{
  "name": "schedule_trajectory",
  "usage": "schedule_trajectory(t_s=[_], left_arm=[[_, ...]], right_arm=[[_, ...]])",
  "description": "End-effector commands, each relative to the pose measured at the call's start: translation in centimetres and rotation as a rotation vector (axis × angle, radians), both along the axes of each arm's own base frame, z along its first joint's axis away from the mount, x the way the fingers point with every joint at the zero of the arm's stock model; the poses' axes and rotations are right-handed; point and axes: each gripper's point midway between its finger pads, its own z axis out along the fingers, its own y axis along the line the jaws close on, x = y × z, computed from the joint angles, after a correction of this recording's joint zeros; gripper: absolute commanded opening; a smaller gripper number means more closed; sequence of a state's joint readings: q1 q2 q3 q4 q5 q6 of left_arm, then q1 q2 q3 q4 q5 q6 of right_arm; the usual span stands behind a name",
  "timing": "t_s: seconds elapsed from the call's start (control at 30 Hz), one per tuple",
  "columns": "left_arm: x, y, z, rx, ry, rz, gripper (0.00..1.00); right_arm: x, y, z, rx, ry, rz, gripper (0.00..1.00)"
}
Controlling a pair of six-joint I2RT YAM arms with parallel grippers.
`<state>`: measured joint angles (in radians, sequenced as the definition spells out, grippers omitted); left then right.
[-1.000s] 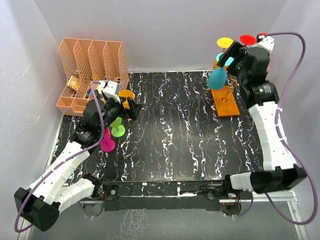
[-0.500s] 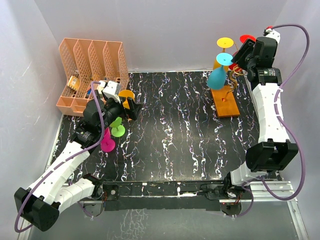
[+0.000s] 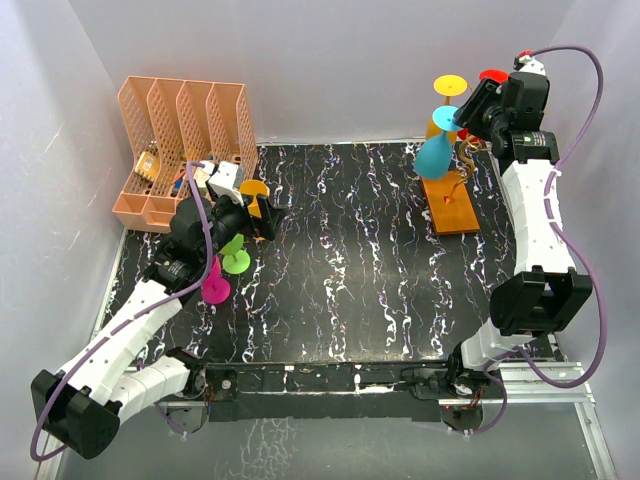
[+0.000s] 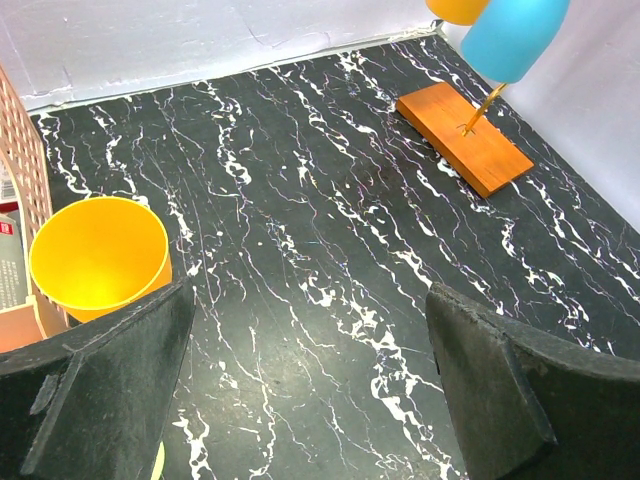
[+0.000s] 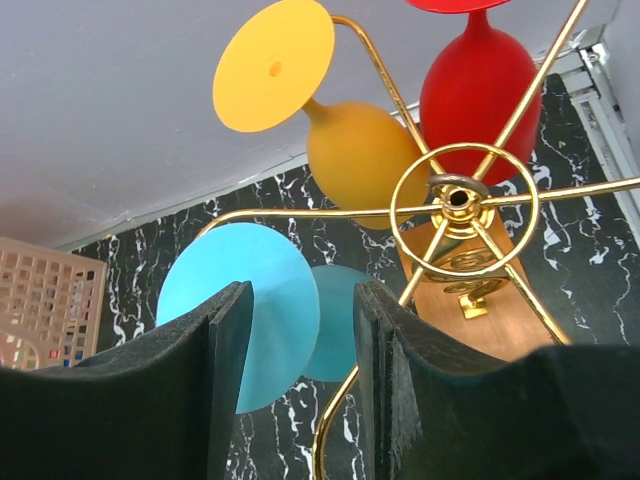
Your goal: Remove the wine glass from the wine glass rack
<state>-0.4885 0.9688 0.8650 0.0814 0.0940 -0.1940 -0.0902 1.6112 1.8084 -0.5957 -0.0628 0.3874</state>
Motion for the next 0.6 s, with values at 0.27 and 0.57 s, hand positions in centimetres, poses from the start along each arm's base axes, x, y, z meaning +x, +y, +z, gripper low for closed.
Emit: schedule_trajectory(t_s=[0.27, 0.57], left_arm=[[-0.06, -0.26, 0.72, -0.007, -0.028, -0.014, 0.97], [-0.05, -0.38, 0.64, -0.008, -0.023, -0.018, 0.97]], right_arm=[[1.06, 1.61, 1.86, 0.070, -0.054, 0.079, 0.47], [1.11, 1.62, 1.58, 0.098, -0.042, 0.063, 0.32]])
